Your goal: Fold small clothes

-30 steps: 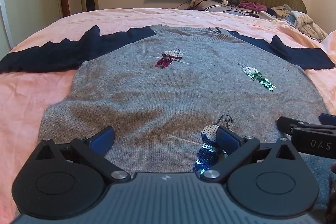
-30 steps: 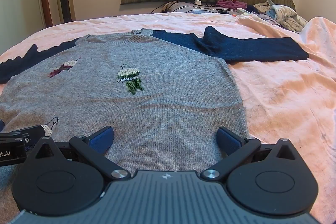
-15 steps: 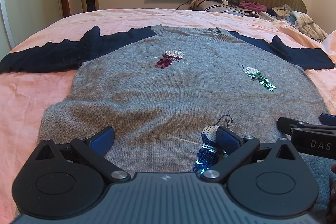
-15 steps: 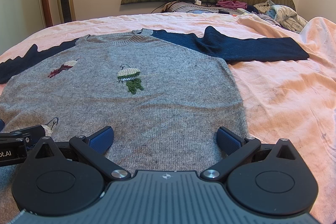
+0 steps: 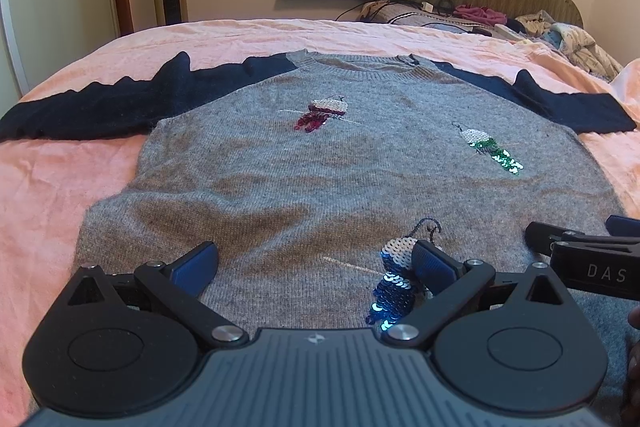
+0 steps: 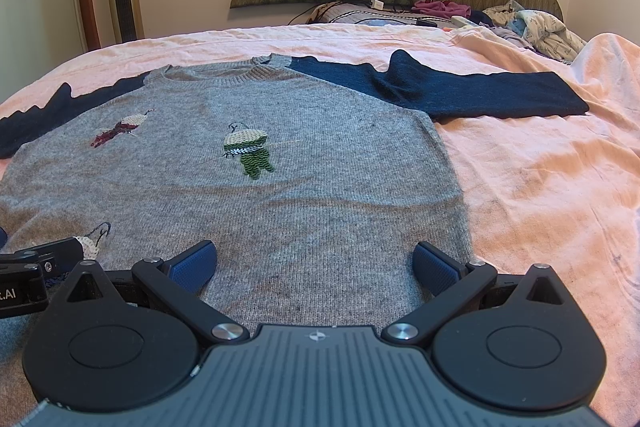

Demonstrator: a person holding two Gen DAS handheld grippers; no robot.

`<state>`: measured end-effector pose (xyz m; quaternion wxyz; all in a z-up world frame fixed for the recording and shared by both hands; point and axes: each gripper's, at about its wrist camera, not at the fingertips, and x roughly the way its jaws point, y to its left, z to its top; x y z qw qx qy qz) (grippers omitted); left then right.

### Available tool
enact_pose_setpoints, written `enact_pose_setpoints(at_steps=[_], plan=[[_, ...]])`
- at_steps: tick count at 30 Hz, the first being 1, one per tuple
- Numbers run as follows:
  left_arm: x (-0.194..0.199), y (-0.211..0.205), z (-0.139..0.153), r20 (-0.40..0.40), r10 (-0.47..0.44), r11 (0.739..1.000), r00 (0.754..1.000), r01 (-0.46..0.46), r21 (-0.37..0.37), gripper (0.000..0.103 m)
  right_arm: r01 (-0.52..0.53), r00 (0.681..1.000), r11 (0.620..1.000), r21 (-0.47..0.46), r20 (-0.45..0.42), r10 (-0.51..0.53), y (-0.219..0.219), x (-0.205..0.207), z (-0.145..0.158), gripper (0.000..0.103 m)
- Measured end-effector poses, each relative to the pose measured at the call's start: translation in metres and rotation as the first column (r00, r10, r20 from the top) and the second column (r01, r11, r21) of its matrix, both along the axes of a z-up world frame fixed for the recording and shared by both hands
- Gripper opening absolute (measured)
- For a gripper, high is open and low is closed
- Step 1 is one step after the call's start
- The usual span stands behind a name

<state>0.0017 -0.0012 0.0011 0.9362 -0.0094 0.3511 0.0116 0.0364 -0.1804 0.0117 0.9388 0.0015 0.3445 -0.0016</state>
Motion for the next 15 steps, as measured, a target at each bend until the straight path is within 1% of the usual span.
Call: enact_pose_setpoints(at_steps=[15], plan=[[0.0001,0.0005,-0.0008,0.0,0.0,1.0,1.0,0.0,0.0,0.103,0.0,1.0,1.0,-0.001,0.0,0.0,0.0002,0.0003,-0.0002,0.103]])
